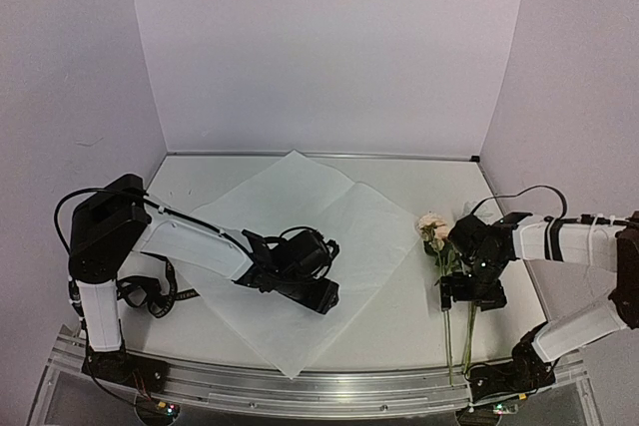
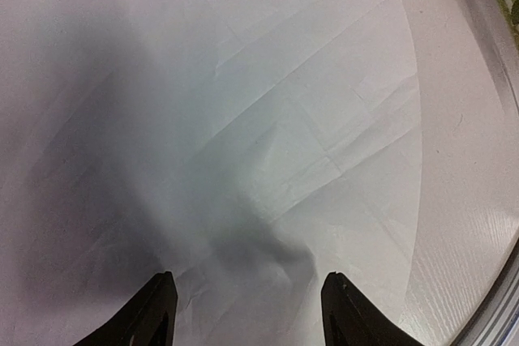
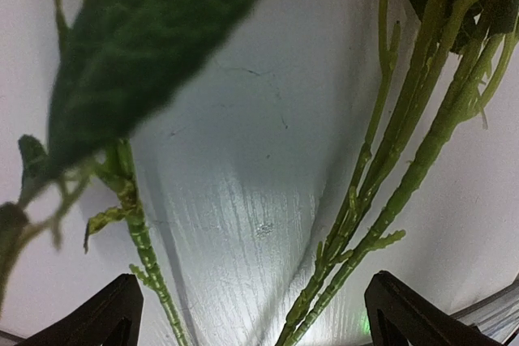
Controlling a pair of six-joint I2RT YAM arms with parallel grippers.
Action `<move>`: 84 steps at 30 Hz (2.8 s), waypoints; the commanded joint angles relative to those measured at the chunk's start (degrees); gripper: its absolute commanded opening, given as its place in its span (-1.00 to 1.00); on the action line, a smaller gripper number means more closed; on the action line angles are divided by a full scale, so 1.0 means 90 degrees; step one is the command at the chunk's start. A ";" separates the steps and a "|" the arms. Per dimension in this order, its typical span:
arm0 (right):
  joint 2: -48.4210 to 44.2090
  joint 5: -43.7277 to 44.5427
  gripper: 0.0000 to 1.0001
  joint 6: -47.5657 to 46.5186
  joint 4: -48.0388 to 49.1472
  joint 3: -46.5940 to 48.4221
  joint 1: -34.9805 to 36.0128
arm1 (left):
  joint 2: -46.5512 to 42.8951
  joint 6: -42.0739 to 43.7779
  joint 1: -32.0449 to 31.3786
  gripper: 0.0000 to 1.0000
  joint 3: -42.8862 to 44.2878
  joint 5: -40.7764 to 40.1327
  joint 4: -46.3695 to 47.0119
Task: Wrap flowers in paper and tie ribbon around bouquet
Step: Adjust the flattened wrapping paper at the center of the board, then pick up the fake flower from the corner of the board, then place the fake flower on the flattened wrapping paper.
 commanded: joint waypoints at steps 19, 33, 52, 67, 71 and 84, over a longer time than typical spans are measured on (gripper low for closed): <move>0.0542 -0.0154 -0.48 0.0452 0.0876 -0.0347 -0.0119 | -0.0154 0.0200 -0.0008 0.27 -0.0111 0.0165 -0.0916; -0.0391 0.0155 -1.00 0.0506 -0.0610 0.0407 -0.0123 | -0.0692 0.0120 0.0017 0.32 0.0306 -0.0416 -0.0986; -0.1904 0.0178 -1.00 0.0179 -0.2317 0.1669 -0.0117 | 0.0759 0.0332 0.1173 0.29 0.2160 -0.1505 -0.0944; -0.2819 0.0150 -1.00 -0.0048 -0.3101 0.2029 -0.0121 | 0.2004 -0.0046 0.0584 0.26 0.3467 -0.1732 -0.1409; -0.3064 0.0173 -1.00 -0.0112 -0.3267 0.2010 -0.0125 | 0.2292 0.0052 0.0414 0.26 0.3860 -0.1631 -0.1446; -0.3918 0.0177 -1.00 -0.0237 -0.3604 0.1727 -0.0121 | 0.3239 0.0317 0.0114 0.23 0.5288 -0.1152 -0.1537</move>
